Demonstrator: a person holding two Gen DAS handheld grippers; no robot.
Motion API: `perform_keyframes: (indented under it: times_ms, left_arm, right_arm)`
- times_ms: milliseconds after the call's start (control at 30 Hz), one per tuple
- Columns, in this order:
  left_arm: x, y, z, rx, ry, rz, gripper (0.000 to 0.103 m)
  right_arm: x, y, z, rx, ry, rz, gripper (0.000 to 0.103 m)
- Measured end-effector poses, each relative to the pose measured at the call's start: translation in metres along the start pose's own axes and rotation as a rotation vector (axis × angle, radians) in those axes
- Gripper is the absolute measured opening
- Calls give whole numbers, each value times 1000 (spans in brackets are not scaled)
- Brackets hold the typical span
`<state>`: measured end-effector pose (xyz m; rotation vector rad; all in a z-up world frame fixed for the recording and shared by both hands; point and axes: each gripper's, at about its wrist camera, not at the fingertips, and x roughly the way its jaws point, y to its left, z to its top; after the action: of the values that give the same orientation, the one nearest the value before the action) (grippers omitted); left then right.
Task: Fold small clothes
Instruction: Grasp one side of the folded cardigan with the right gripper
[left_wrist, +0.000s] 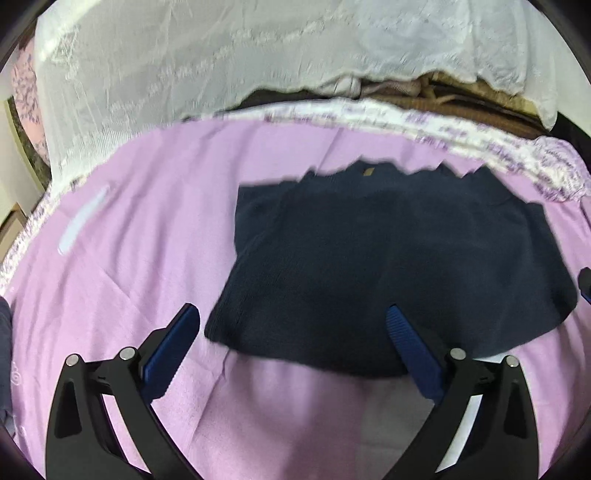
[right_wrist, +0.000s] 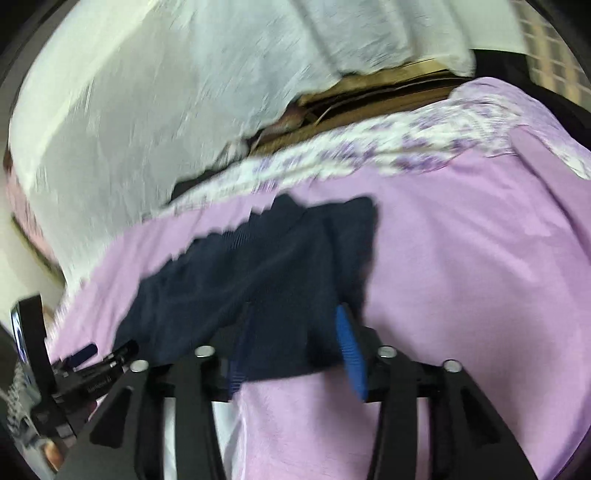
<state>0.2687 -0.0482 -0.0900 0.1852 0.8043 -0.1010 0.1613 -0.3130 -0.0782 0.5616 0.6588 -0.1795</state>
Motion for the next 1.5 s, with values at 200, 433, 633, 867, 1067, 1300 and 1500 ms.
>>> perform_keyframes:
  times_ms: [200, 433, 633, 867, 1067, 1300, 1500]
  left_arm:
    - [-9, -39, 31, 22, -25, -18, 99]
    - [38, -66, 6, 63, 49, -34, 99]
    - [35, -53, 4, 15, 46, -96, 99]
    - [21, -31, 8, -46, -13, -102, 99]
    - [43, -28, 5, -77, 73, -125, 99]
    - [31, -32, 4, -44, 31, -108, 99]
    - [31, -40, 4, -8, 23, -89, 99]
  right_arm:
    - [-3, -34, 8, 115, 4, 5, 62]
    - [27, -54, 4, 199, 102, 62, 62]
    - [35, -48, 1, 170, 95, 48, 68]
    - [45, -36, 9, 137, 100, 39, 68]
    - [69, -32, 20, 156, 138, 7, 76]
    - [81, -30, 24, 120, 133, 22, 82]
    - [84, -43, 31, 164, 126, 95, 82]
